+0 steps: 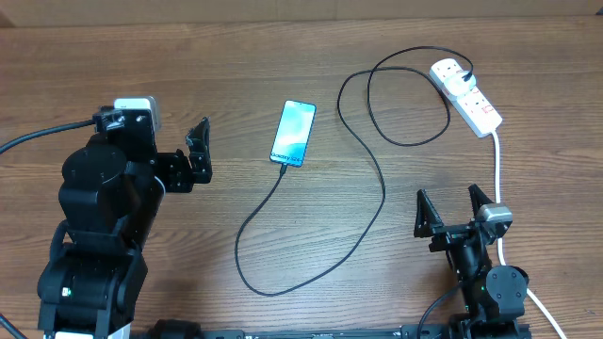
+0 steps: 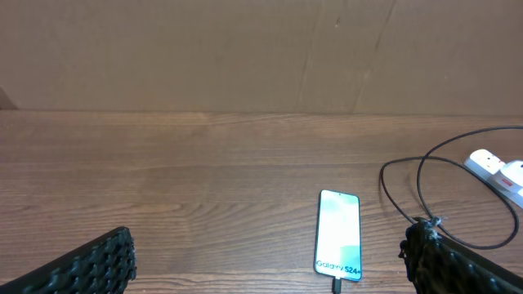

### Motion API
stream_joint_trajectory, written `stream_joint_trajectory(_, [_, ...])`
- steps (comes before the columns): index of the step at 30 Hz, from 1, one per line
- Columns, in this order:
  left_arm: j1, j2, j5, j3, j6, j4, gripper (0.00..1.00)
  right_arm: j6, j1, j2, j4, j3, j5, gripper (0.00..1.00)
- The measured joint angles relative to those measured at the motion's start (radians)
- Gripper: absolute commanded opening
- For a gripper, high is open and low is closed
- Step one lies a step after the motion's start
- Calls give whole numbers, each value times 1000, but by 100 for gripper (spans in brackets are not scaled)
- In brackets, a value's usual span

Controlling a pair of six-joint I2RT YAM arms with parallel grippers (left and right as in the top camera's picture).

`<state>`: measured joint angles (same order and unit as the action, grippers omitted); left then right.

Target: Plug charger to phone and switch on socket

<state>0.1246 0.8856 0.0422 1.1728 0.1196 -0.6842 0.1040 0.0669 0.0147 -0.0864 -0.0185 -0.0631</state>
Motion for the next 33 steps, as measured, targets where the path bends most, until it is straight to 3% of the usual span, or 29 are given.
stream_joint_trajectory(18, [-2,-65,0,-14,-56,-19,100,1,0,0,0,0,1,100])
stream_joint_trajectory(28, [-63,-200,0,-162,-71,-16,100,1,0,0,0,0,1,100])
stream_joint_trajectory(33, [-73,-301,0,-264,-67,84,100,1,0,0,0,0,0,100])
